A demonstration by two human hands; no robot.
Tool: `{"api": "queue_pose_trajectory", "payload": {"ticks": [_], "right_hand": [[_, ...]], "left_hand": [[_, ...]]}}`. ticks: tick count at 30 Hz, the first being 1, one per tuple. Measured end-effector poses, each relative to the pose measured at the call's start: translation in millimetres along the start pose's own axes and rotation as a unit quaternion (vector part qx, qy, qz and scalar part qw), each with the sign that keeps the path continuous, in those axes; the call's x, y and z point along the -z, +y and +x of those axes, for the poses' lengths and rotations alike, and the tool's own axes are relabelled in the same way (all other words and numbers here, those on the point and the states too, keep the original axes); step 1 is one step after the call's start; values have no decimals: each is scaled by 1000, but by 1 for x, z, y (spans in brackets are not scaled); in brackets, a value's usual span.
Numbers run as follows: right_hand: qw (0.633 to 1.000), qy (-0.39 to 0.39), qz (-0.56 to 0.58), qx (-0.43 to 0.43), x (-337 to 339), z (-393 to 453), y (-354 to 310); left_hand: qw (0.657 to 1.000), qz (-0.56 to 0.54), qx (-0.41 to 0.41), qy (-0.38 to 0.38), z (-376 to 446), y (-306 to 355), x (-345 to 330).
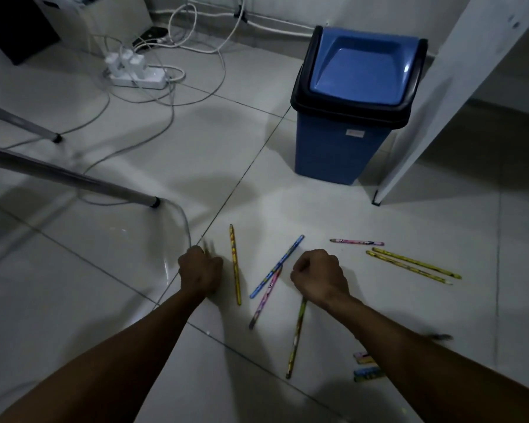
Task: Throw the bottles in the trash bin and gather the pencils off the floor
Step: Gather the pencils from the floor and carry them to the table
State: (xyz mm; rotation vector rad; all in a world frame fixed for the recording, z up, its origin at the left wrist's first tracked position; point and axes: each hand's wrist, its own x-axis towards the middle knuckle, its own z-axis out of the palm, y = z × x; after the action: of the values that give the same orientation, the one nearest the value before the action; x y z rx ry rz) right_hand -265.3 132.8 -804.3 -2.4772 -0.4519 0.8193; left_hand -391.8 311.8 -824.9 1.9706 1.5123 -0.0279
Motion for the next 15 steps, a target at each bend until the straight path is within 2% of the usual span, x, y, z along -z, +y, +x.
{"api": "queue_pose_trajectory", "payload": {"ticks": [8, 15], "right_hand": [[999, 2, 46, 6, 5, -5, 13], [998, 22, 65, 18, 14, -10, 23]], "left_hand": [[988, -152, 27, 4, -3, 12, -6], [997, -62, 14, -47, -10, 23, -20]]}}
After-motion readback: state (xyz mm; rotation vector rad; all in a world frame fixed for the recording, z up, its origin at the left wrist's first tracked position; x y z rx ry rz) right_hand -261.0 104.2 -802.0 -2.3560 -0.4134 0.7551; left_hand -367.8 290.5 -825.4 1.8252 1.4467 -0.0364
